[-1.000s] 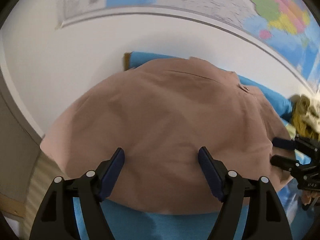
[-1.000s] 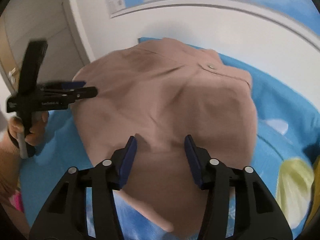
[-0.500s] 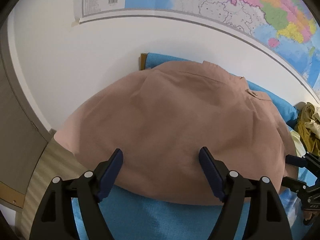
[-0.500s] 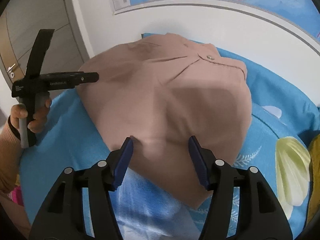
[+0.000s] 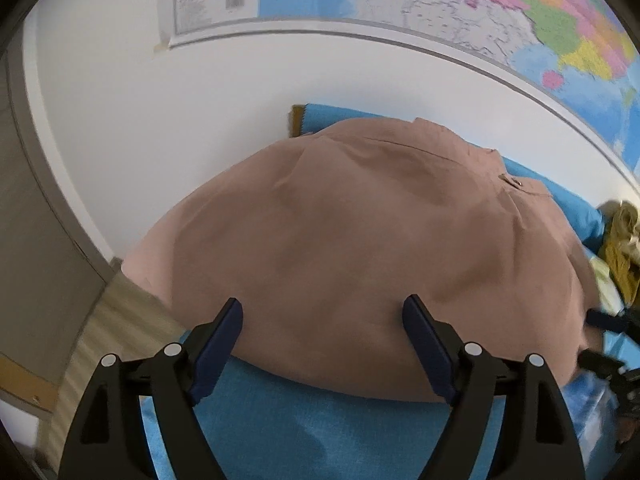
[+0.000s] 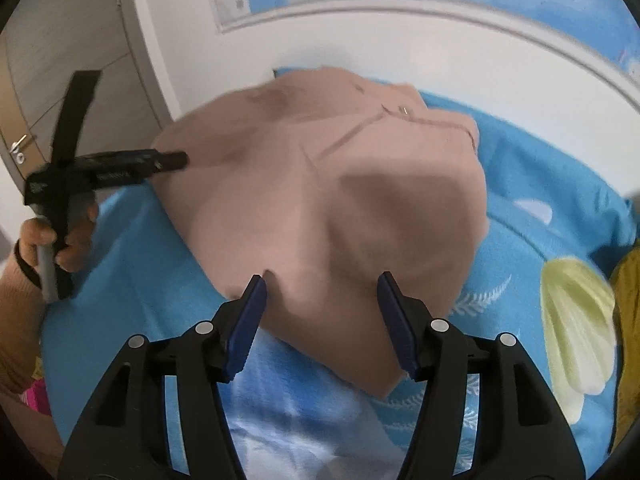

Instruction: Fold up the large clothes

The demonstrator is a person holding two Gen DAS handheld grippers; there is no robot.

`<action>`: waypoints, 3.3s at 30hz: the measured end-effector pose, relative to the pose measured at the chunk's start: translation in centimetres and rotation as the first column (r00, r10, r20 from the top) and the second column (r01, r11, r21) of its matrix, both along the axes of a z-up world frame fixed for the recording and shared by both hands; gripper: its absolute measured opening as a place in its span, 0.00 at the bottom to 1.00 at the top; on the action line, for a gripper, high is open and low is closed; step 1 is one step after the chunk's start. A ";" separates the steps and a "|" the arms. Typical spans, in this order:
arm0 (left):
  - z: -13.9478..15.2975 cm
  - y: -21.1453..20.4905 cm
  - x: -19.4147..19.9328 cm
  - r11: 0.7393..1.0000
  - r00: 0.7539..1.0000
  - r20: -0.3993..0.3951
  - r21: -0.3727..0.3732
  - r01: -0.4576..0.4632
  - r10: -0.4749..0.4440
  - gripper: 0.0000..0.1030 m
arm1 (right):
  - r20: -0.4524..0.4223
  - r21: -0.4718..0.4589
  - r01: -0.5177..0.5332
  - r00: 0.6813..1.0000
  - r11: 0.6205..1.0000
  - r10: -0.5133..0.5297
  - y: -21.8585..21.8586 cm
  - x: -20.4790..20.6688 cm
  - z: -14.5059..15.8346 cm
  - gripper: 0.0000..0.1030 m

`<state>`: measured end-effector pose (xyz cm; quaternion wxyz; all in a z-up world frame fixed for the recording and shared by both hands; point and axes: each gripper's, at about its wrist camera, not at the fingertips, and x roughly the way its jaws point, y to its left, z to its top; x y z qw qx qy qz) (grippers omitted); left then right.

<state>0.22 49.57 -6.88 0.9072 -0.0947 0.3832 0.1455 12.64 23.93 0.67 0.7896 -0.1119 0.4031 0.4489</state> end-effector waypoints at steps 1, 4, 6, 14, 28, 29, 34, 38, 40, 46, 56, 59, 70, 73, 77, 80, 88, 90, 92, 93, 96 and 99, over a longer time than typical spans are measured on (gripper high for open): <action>0.0 0.1 -0.1 1.000 1.000 0.000 -0.003 -0.003 0.003 0.78 | -0.003 0.005 0.004 1.000 1.000 -0.004 -0.1 0.0 -0.1 0.55; 0.0 0.2 -0.1 1.000 1.000 -0.006 0.015 -0.014 0.014 0.78 | -0.001 -0.003 0.002 1.000 1.000 -0.002 -0.2 0.0 -0.1 0.56; -0.2 0.4 0.1 1.000 1.000 -0.019 0.022 -0.021 0.021 0.78 | -0.015 0.002 0.012 1.000 1.000 -0.012 -0.3 0.1 0.0 0.57; 1.4 4.1 -0.3 0.996 0.996 0.025 -0.021 -0.085 0.086 0.77 | 0.008 0.070 -0.046 0.999 0.997 0.045 2.4 -0.8 2.2 0.56; 2.8 7.1 2.7 0.995 0.995 0.028 -0.034 -0.095 0.096 0.75 | -0.025 0.076 -0.042 0.999 0.996 0.044 3.3 0.3 2.4 0.56; 2.9 7.1 3.6 0.996 0.997 0.022 -0.034 -0.079 0.080 0.75 | -0.026 0.080 -0.036 0.999 0.996 0.038 3.4 0.5 2.7 0.56; 2.2 7.0 8.2 0.997 0.998 -0.038 -0.061 -0.051 0.049 0.65 | -0.044 0.096 0.018 0.999 0.995 -0.014 4.7 2.9 3.5 0.56; 2.1 4.5 9.5 1.000 0.999 -0.036 -0.007 0.022 -0.022 0.72 | -0.056 0.108 0.074 0.996 0.991 -0.068 6.2 5.3 4.0 0.57; 1.8 3.7 9.8 0.999 0.998 -0.048 0.020 0.041 -0.040 0.72 | -0.057 0.097 0.074 0.996 0.993 -0.069 7.1 5.9 3.8 0.55; 0.2 4.6 10.7 0.998 0.995 -0.103 0.060 0.015 -0.009 0.73 | -0.088 0.017 0.126 0.988 0.992 -0.124 7.2 8.6 0.6 0.36; 1.5 4.9 8.5 0.998 0.999 -0.035 0.064 0.000 0.002 0.73 | -0.118 0.091 0.170 0.980 0.981 -0.159 3.6 8.2 2.1 0.48; 1.9 3.9 7.6 0.994 0.999 -0.009 0.097 0.050 -0.049 0.73 | -0.030 0.075 0.170 0.985 0.983 -0.169 3.0 7.4 2.6 0.50; 1.2 2.0 3.2 0.995 0.996 0.008 0.055 0.084 -0.085 0.73 | -0.083 0.115 0.118 0.991 0.986 -0.109 -0.2 4.7 2.3 0.52; 0.8 0.5 1.7 0.990 0.990 0.022 0.028 0.137 -0.137 0.73 | -0.034 0.079 0.073 0.997 0.994 -0.071 -0.2 2.4 1.9 0.52; -0.9 -1.0 0.9 0.989 0.990 -0.021 0.048 0.143 -0.142 0.74 | -0.015 0.022 0.058 0.998 0.998 -0.058 0.2 1.5 -0.2 0.52; -1.0 -1.2 0.6 0.992 0.993 -0.030 0.044 0.114 -0.113 0.74 | -0.021 0.036 0.073 0.997 0.997 -0.072 -0.1 1.4 -0.2 0.53; 0.5 -4.7 -2.5 0.993 0.996 0.038 0.083 0.081 -0.084 0.79 | -0.007 0.061 0.085 0.996 0.994 -0.085 -1.3 -0.3 0.8 0.57; 0.9 -5.5 -2.9 0.993 0.994 0.056 0.082 0.090 -0.095 0.82 | 0.014 0.062 0.085 0.996 0.994 -0.086 -1.0 -0.4 1.2 0.57; 1.1 -6.7 -3.3 0.990 0.992 0.066 0.104 0.096 -0.103 0.82 | 0.019 0.052 0.065 0.998 0.996 -0.066 -0.7 -0.7 1.2 0.57; 1.1 -7.1 -3.4 0.990 0.992 0.065 0.101 0.098 -0.105 0.82 | 0.009 0.033 0.055 0.998 0.998 -0.055 -0.4 -0.8 0.9 0.57; 1.2 -8.3 -3.8 0.991 0.991 0.075 0.089 0.100 -0.106 0.82 | 0.004 -0.007 0.051 0.999 0.999 -0.051 -0.1 -1.2 0.2 0.58; 1.5 -9.2 -4.5 0.994 0.991 0.095 0.063 0.093 -0.098 0.85 | -0.009 0.032 0.054 0.999 0.998 -0.054 -0.7 -1.4 1.0 0.57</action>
